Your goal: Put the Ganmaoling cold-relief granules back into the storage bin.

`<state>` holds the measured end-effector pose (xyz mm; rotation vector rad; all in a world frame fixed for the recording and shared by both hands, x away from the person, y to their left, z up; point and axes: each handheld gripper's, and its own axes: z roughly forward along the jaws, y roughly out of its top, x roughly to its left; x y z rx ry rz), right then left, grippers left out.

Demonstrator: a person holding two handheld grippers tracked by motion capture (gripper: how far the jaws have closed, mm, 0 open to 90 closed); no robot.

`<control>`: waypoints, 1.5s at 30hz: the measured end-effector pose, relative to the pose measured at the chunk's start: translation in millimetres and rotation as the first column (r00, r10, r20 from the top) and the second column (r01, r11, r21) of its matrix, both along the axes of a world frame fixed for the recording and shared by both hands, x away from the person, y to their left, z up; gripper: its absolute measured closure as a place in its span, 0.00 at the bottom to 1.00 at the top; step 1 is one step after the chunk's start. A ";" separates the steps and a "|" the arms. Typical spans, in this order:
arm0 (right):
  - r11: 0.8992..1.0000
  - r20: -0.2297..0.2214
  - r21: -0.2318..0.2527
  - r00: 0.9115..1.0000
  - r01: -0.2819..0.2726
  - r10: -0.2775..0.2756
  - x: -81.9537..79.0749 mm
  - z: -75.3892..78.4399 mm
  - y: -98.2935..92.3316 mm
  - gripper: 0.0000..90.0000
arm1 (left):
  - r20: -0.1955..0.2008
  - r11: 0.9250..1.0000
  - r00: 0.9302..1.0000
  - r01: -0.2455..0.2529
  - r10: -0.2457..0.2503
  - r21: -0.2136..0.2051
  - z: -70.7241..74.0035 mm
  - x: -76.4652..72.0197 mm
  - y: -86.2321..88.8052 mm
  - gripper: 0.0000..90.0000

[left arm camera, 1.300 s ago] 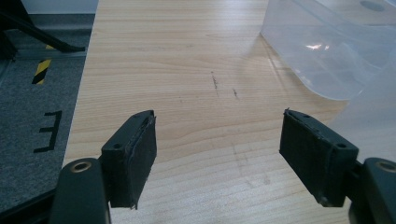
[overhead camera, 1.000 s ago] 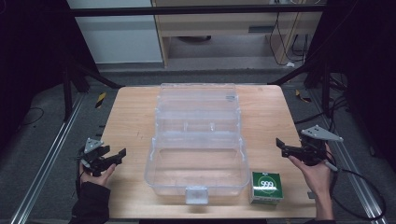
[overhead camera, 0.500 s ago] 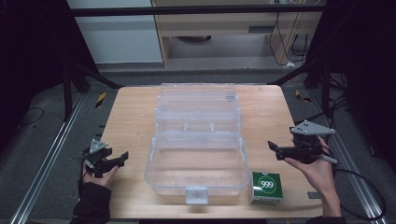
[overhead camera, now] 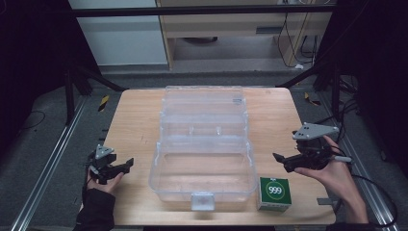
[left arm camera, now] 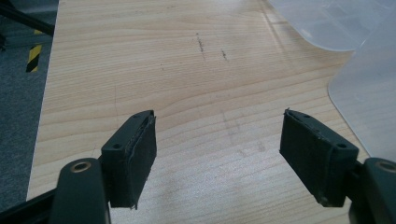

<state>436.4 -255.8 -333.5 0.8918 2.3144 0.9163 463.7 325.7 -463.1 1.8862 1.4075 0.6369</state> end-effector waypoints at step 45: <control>0.942 -0.244 -0.161 0.937 -0.294 0.251 -22.4 -38.2 19.3 0.04 | -0.009 1.000 1.000 0.006 -0.006 0.003 -1.4 1.4 -0.5 0.29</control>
